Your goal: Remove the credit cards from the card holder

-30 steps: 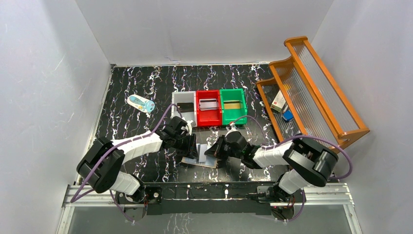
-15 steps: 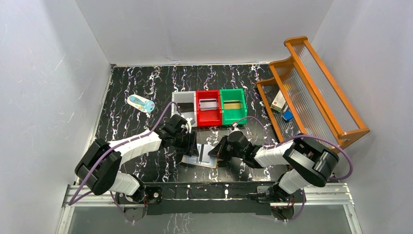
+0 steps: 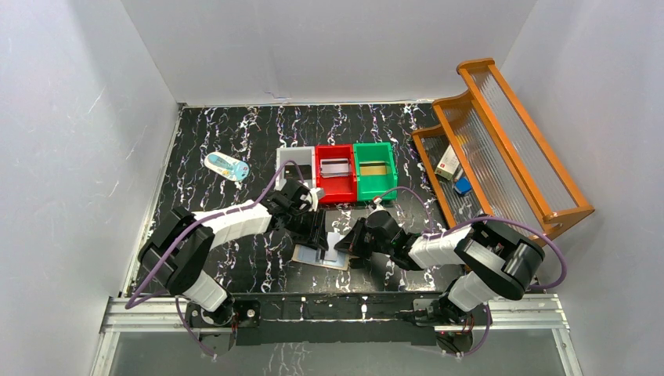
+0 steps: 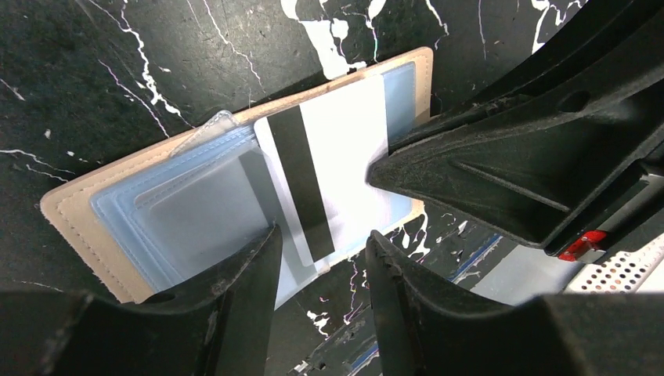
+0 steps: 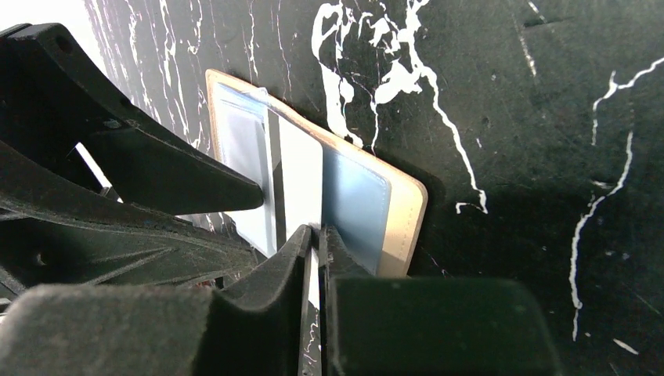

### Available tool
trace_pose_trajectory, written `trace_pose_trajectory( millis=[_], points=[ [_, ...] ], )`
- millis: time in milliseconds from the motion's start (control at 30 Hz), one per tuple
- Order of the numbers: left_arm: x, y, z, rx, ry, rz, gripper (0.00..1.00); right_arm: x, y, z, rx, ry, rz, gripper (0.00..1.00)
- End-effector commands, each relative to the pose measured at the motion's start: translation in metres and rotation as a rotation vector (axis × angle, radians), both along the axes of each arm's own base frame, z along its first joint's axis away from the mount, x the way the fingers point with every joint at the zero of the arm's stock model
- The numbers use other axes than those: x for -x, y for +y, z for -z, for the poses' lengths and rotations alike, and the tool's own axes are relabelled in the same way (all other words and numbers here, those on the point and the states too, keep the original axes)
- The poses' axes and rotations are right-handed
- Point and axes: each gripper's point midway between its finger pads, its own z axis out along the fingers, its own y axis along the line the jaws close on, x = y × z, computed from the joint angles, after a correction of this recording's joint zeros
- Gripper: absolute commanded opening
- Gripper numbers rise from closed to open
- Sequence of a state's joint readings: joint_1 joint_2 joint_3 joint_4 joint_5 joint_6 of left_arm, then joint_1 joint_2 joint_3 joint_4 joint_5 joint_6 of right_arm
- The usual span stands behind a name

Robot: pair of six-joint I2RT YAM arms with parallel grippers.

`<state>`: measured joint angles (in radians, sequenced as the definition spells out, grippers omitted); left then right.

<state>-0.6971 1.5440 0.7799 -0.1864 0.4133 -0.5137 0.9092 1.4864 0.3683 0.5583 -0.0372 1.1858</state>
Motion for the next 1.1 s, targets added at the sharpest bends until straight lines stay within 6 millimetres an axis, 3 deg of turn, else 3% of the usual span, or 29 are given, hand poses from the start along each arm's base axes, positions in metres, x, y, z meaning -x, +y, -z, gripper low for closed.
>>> trace_pose_trajectory(
  millis=[0, 267, 433, 567, 733, 900, 1067],
  points=[
    [0.009, 0.008, 0.010, -0.047, 0.018, 0.015, 0.43, -0.003, -0.001, 0.000, -0.011, -0.009, 0.006, 0.16],
    [0.023, 0.018, 0.028, -0.087, 0.076, 0.037, 0.32, 0.002, 0.001, -0.001, -0.084, 0.002, 0.001, 0.28],
    [0.024, 0.021, 0.030, -0.094, 0.072, 0.036, 0.30, 0.002, 0.011, -0.008, -0.162, -0.002, -0.013, 0.30],
    [0.023, 0.022, 0.030, -0.101, 0.065, 0.035, 0.29, 0.004, 0.017, -0.013, -0.207, 0.000, -0.029, 0.24],
    [0.021, 0.025, 0.028, -0.115, 0.052, 0.020, 0.28, 0.003, 0.009, -0.012, -0.198, -0.006, 0.004, 0.16],
    [0.019, 0.026, 0.021, -0.115, 0.029, 0.003, 0.29, 0.000, 0.000, -0.009, -0.137, -0.024, 0.024, 0.02],
    [0.010, 0.029, 0.008, -0.112, -0.040, -0.027, 0.30, -0.002, -0.007, -0.015, -0.098, -0.067, 0.028, 0.00]
  ],
)
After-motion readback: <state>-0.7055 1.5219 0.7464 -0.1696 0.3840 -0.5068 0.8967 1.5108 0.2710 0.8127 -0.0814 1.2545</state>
